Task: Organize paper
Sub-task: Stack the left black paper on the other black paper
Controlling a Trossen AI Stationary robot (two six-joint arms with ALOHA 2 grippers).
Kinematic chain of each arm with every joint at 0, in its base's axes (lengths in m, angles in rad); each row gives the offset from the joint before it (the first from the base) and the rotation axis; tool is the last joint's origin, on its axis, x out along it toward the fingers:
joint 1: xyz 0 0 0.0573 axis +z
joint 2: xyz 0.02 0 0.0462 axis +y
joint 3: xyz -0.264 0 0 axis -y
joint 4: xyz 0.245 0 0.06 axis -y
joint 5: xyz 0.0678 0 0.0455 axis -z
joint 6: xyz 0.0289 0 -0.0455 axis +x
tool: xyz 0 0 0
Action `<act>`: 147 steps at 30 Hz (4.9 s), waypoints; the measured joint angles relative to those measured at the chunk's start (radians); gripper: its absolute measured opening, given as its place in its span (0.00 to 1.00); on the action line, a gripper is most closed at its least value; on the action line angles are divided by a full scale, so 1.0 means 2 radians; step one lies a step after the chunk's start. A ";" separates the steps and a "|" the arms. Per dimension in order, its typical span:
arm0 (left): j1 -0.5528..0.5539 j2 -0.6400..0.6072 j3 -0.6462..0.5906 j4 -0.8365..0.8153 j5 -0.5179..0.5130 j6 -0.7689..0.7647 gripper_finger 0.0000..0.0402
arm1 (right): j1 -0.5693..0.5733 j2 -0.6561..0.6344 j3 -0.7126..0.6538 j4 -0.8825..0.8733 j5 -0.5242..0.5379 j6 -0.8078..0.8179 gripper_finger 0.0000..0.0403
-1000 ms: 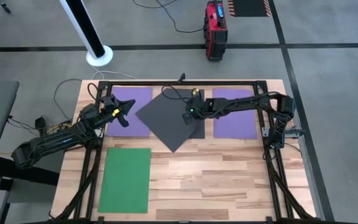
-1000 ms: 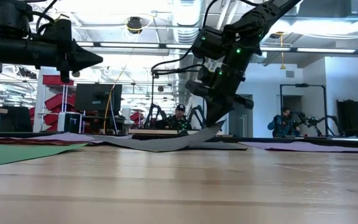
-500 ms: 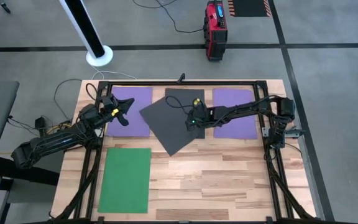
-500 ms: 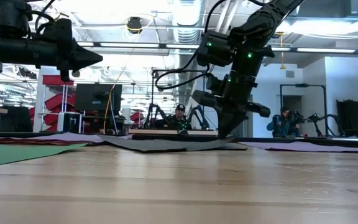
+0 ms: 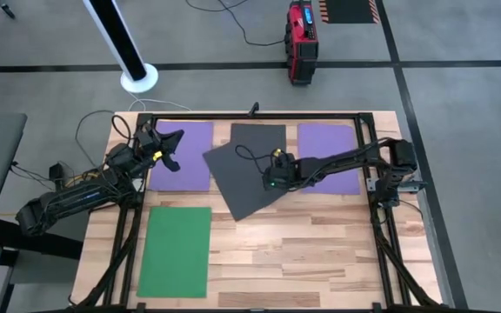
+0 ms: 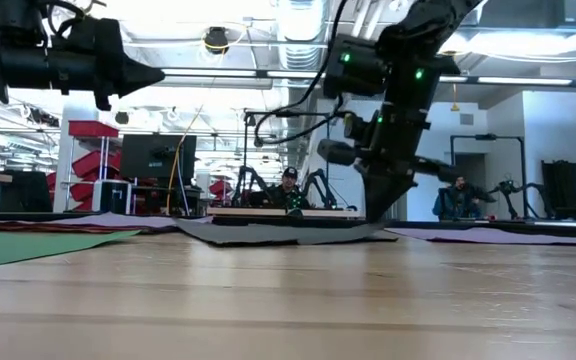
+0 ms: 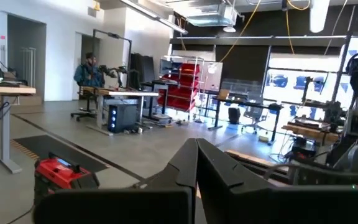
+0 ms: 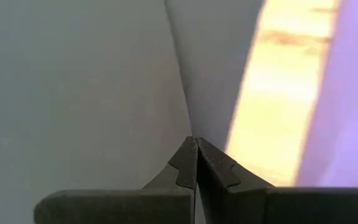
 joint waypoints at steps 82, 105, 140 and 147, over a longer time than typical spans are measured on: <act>-0.089 0.599 0.315 -0.368 -0.070 0.161 0.00 | -0.121 -0.066 -0.072 0.218 -0.164 -0.577 0.00; -0.067 0.602 0.380 -0.463 -0.124 0.212 0.00 | -0.116 -0.066 -0.072 0.201 -0.164 -0.573 0.00; -0.031 0.674 0.396 -0.300 -0.133 0.254 0.00 | -0.108 -0.066 -0.072 0.185 -0.164 -0.562 0.00; -0.025 0.674 0.426 -0.316 -0.120 0.262 0.00 | -0.102 -0.066 -0.072 0.185 -0.164 -0.560 0.00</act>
